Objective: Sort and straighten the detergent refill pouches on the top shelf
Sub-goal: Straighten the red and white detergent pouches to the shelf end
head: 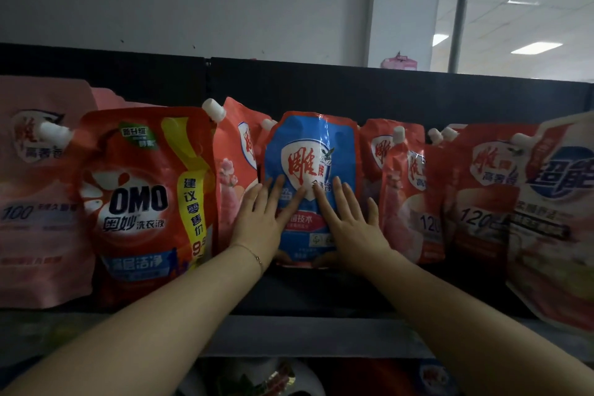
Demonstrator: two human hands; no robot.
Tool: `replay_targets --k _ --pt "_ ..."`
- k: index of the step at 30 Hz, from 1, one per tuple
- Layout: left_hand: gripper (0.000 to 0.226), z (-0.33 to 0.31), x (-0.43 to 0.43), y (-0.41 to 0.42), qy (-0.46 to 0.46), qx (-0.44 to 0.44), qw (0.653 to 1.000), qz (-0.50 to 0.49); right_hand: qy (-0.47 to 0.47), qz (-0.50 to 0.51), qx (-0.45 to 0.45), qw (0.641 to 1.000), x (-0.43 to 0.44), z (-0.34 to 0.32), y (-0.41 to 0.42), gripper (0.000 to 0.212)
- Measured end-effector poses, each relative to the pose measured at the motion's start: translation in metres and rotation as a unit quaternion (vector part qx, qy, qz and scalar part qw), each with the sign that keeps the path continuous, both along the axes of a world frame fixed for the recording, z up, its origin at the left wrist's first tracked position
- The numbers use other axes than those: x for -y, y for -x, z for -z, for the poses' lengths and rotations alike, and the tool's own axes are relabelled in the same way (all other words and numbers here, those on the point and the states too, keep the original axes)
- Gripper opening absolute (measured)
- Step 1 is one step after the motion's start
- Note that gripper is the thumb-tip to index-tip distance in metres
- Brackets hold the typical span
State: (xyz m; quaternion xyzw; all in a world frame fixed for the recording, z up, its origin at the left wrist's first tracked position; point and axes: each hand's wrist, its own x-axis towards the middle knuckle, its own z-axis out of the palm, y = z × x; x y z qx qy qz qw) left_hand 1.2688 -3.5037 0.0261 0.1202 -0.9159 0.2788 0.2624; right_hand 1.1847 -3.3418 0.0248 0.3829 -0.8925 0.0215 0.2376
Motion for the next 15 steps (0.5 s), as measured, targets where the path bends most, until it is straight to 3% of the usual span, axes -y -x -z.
replay_targets --k 6,15 --pt "0.123 0.004 -0.002 0.008 0.037 -0.014 0.999 -0.029 0.016 0.016 0.017 1.0 0.009 0.003 0.006 0.132" --pt "0.12 0.0 0.0 -0.005 0.039 0.049 0.998 0.001 0.006 -0.008 0.041 0.999 0.003 0.002 -0.008 0.13"
